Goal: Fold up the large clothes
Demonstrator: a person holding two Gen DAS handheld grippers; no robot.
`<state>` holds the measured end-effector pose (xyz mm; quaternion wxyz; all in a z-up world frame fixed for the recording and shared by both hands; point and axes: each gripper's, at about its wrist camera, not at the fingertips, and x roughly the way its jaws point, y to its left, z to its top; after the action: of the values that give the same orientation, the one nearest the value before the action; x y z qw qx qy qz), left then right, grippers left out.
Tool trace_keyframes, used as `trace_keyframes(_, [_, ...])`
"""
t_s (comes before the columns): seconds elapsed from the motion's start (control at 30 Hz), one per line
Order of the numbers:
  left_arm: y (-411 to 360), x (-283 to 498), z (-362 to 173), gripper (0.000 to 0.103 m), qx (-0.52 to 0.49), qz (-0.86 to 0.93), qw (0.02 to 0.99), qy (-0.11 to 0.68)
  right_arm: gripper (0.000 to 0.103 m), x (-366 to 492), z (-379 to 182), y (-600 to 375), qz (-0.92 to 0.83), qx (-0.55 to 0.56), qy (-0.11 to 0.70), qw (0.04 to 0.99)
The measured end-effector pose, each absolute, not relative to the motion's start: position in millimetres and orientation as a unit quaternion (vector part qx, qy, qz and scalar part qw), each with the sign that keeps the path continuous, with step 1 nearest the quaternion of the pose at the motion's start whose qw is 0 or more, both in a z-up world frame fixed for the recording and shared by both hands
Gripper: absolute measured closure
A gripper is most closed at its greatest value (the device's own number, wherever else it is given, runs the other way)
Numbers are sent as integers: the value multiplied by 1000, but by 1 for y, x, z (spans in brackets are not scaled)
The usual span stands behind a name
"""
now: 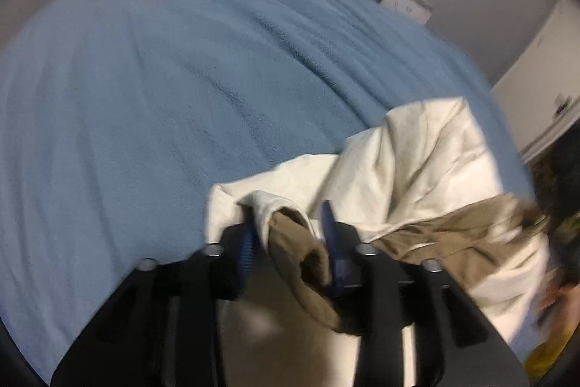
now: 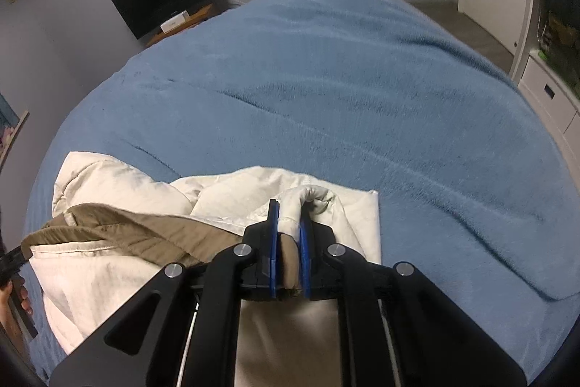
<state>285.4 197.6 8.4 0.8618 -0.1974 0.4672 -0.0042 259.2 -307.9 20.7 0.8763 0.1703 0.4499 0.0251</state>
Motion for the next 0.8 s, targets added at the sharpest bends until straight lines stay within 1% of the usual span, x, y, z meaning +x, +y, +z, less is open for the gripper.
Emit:
trace_keyframes(0.03, [203,280,12,26,-235,-23,859,454,90,255,23,-310,35,186,449,873])
trace_keyframes(0.07, [206,275,15,17,-252,-27,859,445,86,253,26,-311,41,190,447,873])
trace_keyframes(0.13, [207,262,29,14,-259,-24,868,422,76,243,35,-308,45,184,440,878])
trace_keyframes(0.17, [206,256,36,13,-259,-34,871,415,56,237,40,-308,48,180,434,881])
trace_keyframes(0.2, [203,245,44,13,-253,-42,877,407,40,226,47,-307,54,173,420,889])
trace_keyframes(0.3, [185,216,61,7,-203,-43,894,397,29,193,62,-298,61,131,397,906])
trace_keyframes(0.37, [164,192,62,7,-156,-45,902,400,28,168,61,-286,75,101,397,909])
trace_keyframes(0.47, [133,165,51,7,-107,-57,902,414,27,135,47,-263,94,61,410,905])
trace_keyframes(0.63, [84,129,12,7,-45,-64,894,440,27,91,21,-229,111,24,425,898])
trace_keyframes(0.8, [59,114,1,7,2,-61,906,419,27,71,2,-211,109,4,417,902])
